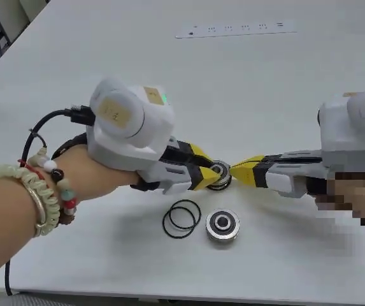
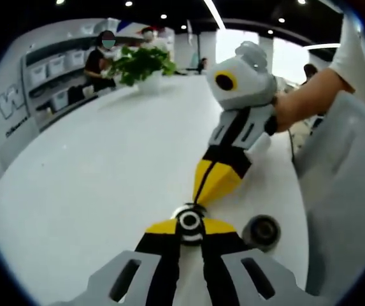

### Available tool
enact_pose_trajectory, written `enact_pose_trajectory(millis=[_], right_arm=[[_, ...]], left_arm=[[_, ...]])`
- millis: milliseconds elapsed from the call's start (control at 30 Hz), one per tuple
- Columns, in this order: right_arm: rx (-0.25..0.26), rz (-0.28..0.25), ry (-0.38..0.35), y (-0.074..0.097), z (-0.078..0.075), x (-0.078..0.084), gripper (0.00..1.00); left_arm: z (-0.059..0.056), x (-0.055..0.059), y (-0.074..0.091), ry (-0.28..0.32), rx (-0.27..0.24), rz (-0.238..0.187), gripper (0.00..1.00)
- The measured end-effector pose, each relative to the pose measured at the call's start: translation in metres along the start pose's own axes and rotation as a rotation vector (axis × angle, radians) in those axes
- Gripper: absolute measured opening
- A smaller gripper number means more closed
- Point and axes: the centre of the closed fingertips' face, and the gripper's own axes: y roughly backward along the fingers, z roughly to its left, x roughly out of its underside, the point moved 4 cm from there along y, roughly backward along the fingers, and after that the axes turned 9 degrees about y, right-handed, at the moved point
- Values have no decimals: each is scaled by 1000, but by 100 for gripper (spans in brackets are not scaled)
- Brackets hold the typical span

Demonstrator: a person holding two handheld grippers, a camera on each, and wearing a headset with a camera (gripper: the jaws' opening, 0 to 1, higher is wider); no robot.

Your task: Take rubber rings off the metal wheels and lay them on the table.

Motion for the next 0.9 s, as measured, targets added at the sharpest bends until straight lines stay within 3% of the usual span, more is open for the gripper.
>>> enact_pose_trajectory(millis=[200, 233, 267, 300, 333, 367, 400, 533, 700, 900], right_arm=[[-22, -2, 65, -7, 11, -8, 0], [-38, -30, 60, -8, 15, -12, 0], [-103, -83, 37, -10, 25, -24, 0], [-63, -55, 48, -12, 23, -24, 0], [-29, 3, 159, -12, 17, -20, 0], [-7, -3, 174, -13, 15, -21, 0], [-29, 15, 157, -12, 17, -17, 0], [-18, 28, 109, -7, 10, -8, 0], [-48, 10, 64, -7, 16, -9, 0], [-101, 9, 81, -11, 27, -15, 0]], left_arm=[[0, 0, -1, -5, -6, 1, 12], [0, 0, -1, -6, -4, 1, 12], [-2, 0, -2, -8, 0, -1, 12], [-2, 0, -2, -11, -1, -1, 12], [-2, 0, -2, -13, -3, 1, 12], [-2, 0, -2, -12, -5, 1, 13], [-3, 0, -1, -15, -6, 2, 13], [-5, 2, 5, -43, 5, 11, 14], [-7, 3, 27, 9, 43, -14, 21], [-1, 10, 62, 33, 5, -28, 26]])
